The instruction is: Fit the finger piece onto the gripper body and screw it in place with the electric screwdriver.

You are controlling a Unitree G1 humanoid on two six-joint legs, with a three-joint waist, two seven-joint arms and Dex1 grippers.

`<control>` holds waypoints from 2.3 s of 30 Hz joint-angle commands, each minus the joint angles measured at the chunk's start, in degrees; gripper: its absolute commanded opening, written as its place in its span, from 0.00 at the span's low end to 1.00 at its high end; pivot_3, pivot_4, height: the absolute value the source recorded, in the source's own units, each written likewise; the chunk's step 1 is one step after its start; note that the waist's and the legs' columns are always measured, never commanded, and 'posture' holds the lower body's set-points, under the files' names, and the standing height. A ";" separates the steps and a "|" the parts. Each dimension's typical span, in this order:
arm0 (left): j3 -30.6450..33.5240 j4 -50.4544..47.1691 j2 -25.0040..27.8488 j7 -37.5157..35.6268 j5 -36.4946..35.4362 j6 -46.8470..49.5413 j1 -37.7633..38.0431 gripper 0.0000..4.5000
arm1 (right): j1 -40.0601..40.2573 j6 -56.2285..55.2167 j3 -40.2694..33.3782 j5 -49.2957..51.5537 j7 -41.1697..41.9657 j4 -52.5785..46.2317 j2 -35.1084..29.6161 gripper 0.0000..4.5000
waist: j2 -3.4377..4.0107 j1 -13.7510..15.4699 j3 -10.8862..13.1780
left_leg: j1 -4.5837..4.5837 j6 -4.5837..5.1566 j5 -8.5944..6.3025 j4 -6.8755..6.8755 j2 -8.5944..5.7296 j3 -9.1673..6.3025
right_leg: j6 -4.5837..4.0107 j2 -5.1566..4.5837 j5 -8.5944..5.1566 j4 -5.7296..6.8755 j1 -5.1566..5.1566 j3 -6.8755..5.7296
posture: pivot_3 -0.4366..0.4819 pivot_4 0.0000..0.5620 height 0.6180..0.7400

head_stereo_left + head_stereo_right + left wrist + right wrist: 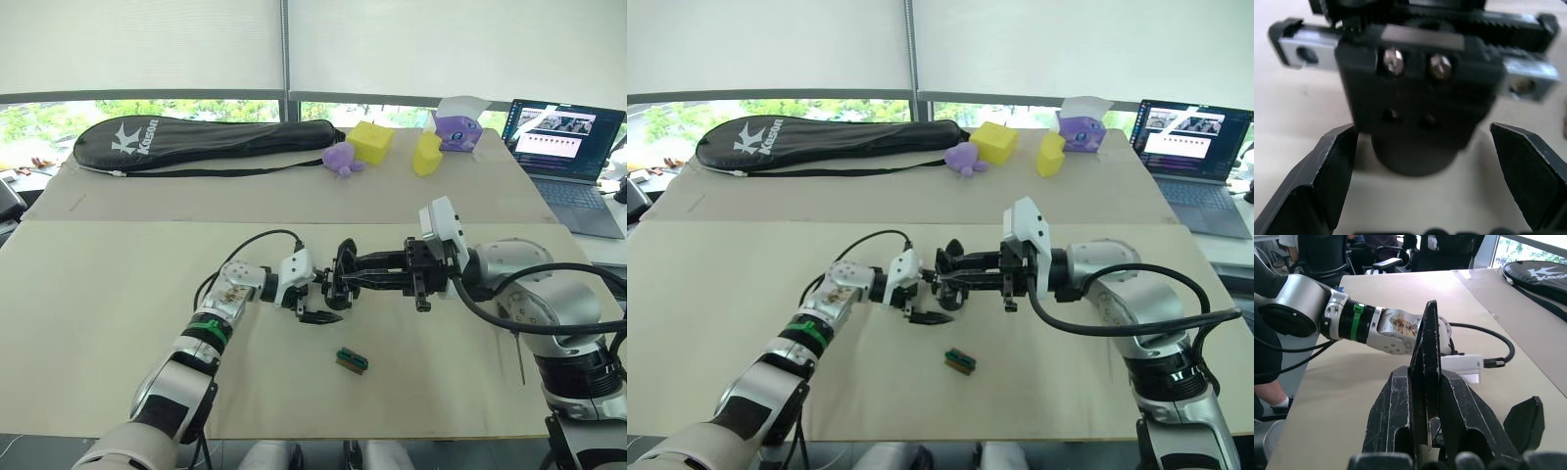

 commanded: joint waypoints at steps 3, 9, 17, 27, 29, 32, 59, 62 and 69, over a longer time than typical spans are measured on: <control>2.02 0.78 -0.58 0.75 0.38 -1.42 -1.15 1.00 | 1.00 -0.79 -1.53 0.92 -0.14 -2.55 -0.38 0.08 | 0.00 -0.02 0.00 | 0.01 0.00 0.00 -0.01 0.01 0.00 | 0.00 0.01 0.00 0.01 0.00 0.00 | 0.48 0.27 1.00; 1.43 0.79 -0.37 -0.98 1.60 -3.50 -0.05 0.59 | 0.61 -4.42 -0.30 -1.43 0.62 0.95 1.20 0.08 | -0.01 -0.06 0.00 | 0.02 0.00 0.00 -0.01 0.01 0.00 | 0.00 0.01 0.00 0.00 0.00 0.00 | 0.48 0.27 1.00; 1.45 2.75 -1.17 -0.36 3.14 -4.81 -0.70 0.51 | -2.27 -11.11 2.53 -5.74 3.02 9.65 5.20 0.08 | -0.01 0.05 -0.01 | 0.06 0.00 0.00 -0.01 0.00 0.00 | 0.00 0.01 0.00 0.00 0.05 -0.01 | 0.48 0.27 1.00; 1.89 2.39 -1.57 0.25 3.25 -4.83 -0.57 0.51 | -2.11 -15.69 4.44 -9.30 4.12 14.37 8.81 0.08 | 0.00 0.09 -0.01 | 0.07 0.01 0.00 0.01 0.00 0.00 | 0.00 0.01 0.00 0.00 0.07 -0.02 | 0.48 0.27 1.00; 1.97 2.20 -1.63 0.28 3.15 -4.68 -0.58 0.51 | -1.88 -16.36 4.79 -10.18 3.99 15.23 9.34 0.08 | 0.00 0.08 -0.01 | 0.08 0.01 0.00 0.01 -0.01 0.00 | 0.00 0.01 0.00 0.00 0.07 -0.02 | 0.48 0.27 1.00; 2.04 1.91 -1.69 0.30 3.03 -4.56 -0.61 0.51 | -1.50 -17.60 5.28 -11.60 4.26 16.83 9.71 0.08 | 0.00 0.10 -0.01 | 0.09 0.01 0.00 0.01 -0.01 0.00 | 0.00 0.01 0.00 0.00 0.08 -0.03 | 0.48 0.27 1.00; 2.46 1.68 -2.03 0.19 2.75 -4.26 -1.51 0.51 | 2.38 -17.69 4.48 -12.45 3.17 17.68 8.49 0.08 | 0.00 0.29 -0.02 | 0.12 0.01 0.00 0.04 -0.01 -0.03 | 0.00 0.01 0.00 0.00 0.12 -0.03 | 0.48 0.27 1.00; 2.50 1.82 -2.15 0.34 2.79 -4.32 -1.55 0.51 | 3.44 -18.61 4.65 -12.65 2.07 18.66 9.66 0.08 | 0.00 0.30 -0.03 | 0.12 0.01 0.00 0.04 -0.01 -0.02 | 0.00 0.01 0.00 0.00 0.13 -0.03 | 0.48 0.27 1.00; 2.71 1.58 -2.33 0.87 2.92 -4.25 -1.34 0.51 | 9.25 -26.47 2.81 -13.21 2.02 23.13 12.41 0.08 | 0.04 0.19 -0.21 | 0.19 0.01 0.00 0.03 -0.01 -0.02 | 0.00 0.02 0.00 0.01 0.18 -0.01 | 0.48 0.27 1.00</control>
